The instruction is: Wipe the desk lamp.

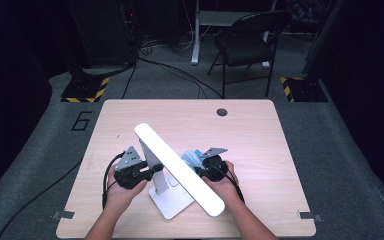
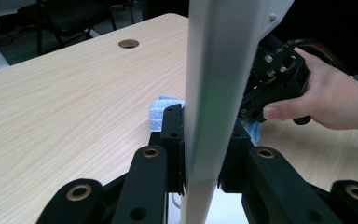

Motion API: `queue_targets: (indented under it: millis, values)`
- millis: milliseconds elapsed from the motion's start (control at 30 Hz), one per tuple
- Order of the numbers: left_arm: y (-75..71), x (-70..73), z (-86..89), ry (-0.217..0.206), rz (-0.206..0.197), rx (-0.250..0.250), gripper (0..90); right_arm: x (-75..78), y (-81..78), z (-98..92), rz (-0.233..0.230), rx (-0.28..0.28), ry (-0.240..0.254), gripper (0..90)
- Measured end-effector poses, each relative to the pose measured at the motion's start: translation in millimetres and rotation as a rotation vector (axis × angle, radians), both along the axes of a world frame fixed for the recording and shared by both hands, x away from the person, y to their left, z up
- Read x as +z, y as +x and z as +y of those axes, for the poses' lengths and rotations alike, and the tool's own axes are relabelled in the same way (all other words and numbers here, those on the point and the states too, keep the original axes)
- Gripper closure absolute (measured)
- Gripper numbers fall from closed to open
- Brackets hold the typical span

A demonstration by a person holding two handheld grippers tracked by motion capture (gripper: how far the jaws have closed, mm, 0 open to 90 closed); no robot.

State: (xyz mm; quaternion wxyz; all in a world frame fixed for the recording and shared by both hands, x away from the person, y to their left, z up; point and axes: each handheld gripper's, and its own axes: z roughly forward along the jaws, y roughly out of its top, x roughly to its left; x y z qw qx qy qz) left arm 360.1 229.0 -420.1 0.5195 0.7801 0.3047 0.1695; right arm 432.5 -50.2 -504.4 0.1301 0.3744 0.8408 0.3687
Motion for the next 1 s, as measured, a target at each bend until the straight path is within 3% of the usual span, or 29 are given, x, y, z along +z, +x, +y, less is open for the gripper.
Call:
queue_targets:
  millis: [200,400,633,767,1000]
  values:
    - [-2.1,0.8,-1.7,0.003,0.010,0.032,76.0,-0.5,4.1,4.9,-0.007,-0.012,0.014,69.4]
    - [-1.9,0.3,-0.9,0.008,0.004,0.040,75.7,0.8,-0.9,-1.8,-0.006,0.020,0.007,69.6]
    - [-2.4,-0.1,-1.2,0.005,0.004,0.049,75.6,1.8,-16.4,-19.3,0.012,0.050,0.016,69.6]
    - [-2.2,-0.1,-1.9,0.000,0.011,0.049,75.7,4.6,-24.9,-31.0,0.011,0.036,0.026,69.0]
    - [-0.8,0.2,-7.4,-0.004,0.014,0.052,75.8,11.0,-38.9,-41.4,-0.047,0.014,0.032,68.2]
